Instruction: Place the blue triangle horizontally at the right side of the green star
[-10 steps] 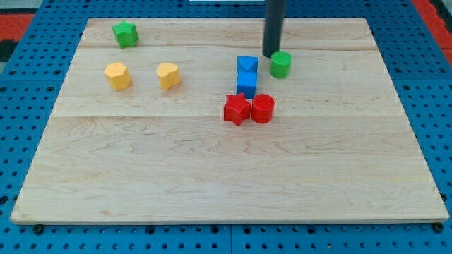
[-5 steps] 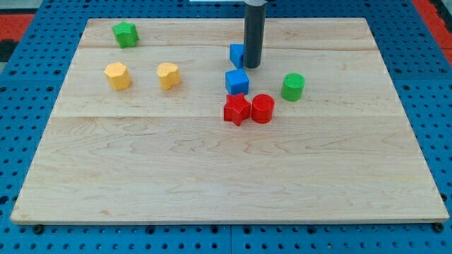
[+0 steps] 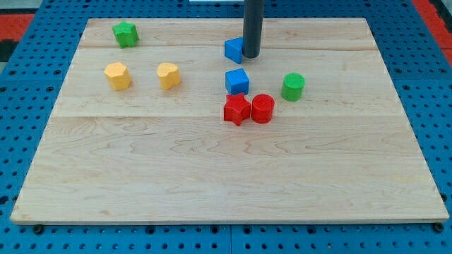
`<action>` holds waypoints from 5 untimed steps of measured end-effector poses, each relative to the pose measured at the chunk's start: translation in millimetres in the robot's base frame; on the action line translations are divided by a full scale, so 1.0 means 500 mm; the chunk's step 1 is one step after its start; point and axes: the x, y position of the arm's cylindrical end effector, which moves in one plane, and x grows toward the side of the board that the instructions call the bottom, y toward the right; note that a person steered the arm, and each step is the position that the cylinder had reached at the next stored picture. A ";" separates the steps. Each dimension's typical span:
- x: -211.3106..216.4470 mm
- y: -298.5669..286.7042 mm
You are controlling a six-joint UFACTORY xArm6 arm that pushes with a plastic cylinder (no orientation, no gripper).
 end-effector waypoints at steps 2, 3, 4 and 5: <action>-0.020 -0.045; -0.014 -0.057; 0.036 -0.074; 0.043 -0.145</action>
